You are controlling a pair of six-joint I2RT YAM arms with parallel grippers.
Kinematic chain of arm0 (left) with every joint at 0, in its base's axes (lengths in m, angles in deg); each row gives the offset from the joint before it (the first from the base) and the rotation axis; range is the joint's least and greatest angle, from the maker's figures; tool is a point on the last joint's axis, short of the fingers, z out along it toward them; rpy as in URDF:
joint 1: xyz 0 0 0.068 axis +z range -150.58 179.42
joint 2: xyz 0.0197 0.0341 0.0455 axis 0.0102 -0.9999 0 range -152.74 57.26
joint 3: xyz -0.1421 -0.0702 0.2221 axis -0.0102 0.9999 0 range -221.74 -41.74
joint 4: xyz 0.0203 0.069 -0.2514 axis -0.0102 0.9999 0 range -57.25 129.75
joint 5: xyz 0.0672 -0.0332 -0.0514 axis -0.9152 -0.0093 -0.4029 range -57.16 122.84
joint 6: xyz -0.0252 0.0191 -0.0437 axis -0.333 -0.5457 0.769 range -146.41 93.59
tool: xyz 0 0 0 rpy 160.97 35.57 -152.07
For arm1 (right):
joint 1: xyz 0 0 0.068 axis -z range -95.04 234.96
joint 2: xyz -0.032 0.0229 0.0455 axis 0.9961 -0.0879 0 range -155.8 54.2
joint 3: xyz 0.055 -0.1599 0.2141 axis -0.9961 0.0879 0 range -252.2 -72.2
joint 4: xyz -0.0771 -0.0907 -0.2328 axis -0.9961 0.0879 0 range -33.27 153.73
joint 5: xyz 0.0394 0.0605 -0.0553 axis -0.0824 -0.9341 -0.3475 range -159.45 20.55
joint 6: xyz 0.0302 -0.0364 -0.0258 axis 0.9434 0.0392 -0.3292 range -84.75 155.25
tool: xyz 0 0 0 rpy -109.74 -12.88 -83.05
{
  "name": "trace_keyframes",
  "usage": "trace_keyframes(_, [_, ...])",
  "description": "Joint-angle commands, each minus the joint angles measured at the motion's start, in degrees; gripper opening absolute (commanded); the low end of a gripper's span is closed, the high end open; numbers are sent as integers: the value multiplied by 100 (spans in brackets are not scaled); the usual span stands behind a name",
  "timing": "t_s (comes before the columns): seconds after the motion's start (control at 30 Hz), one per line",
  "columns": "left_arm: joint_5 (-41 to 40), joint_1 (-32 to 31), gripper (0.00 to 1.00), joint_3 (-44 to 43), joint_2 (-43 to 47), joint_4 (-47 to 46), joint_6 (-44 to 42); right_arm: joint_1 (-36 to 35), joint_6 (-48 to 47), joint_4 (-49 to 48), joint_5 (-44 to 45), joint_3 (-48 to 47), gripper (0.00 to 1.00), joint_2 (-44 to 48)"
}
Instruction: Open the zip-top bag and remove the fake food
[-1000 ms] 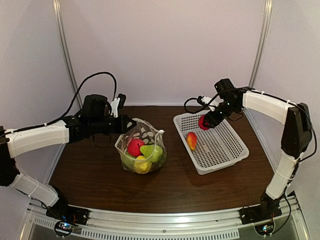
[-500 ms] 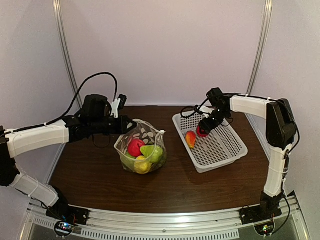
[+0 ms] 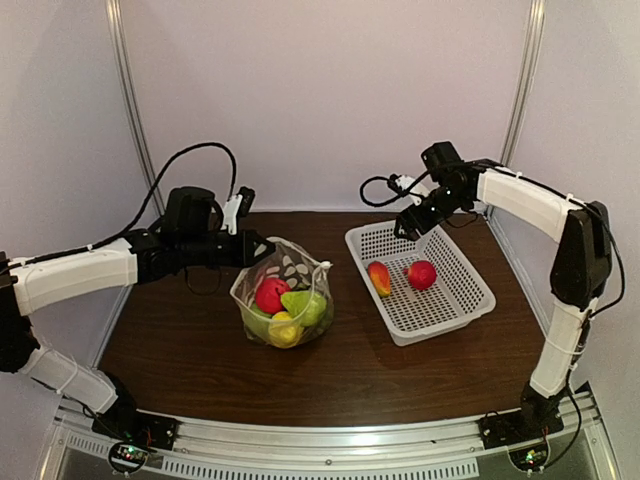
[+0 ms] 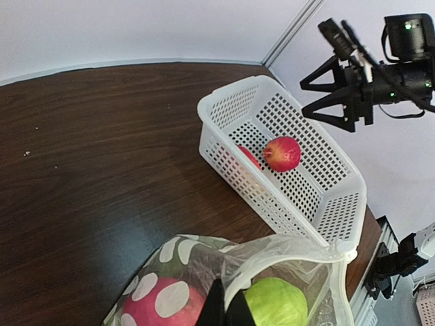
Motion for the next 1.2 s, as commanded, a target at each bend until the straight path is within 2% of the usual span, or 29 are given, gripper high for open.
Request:
trace_keyframes(0.0, [221, -6, 0, -256, -65, -9, -113, -594, -462, 173, -589, -571, 76, 542])
trace_keyframes(0.2, [323, -6, 0, -353, -183, -89, -74, -1704, -884, 149, -1228, -1043, 70, 744])
trace_keyframes(0.37, [467, -6, 0, -368, -285, -182, 30, -2590, -773, 303, -1476, -1594, 59, 204])
trace_keyframes(0.57, [685, -6, 0, -264, -323, -407, 209, -3494, -1051, 524, -439, -1859, 52, -414])
trace_keyframes(0.7, [711, -6, 0, -172, -261, -453, 275, -3727, -1013, 449, 116, -1733, 48, -665])
trace_keyframes(0.93, [616, -6, 0, 94, -142, -622, 456, -3742, -567, 377, 702, -1635, 49, -976])
trace_keyframes(1.03, [592, -6, 0, 197, -116, -735, 549, -3746, -407, 385, 844, -1538, 60, -1123])
trace_keyframes(1.17, [560, -6, 0, 258, -133, -815, 653, -3759, -310, 703, 886, -1630, 68, -1385])
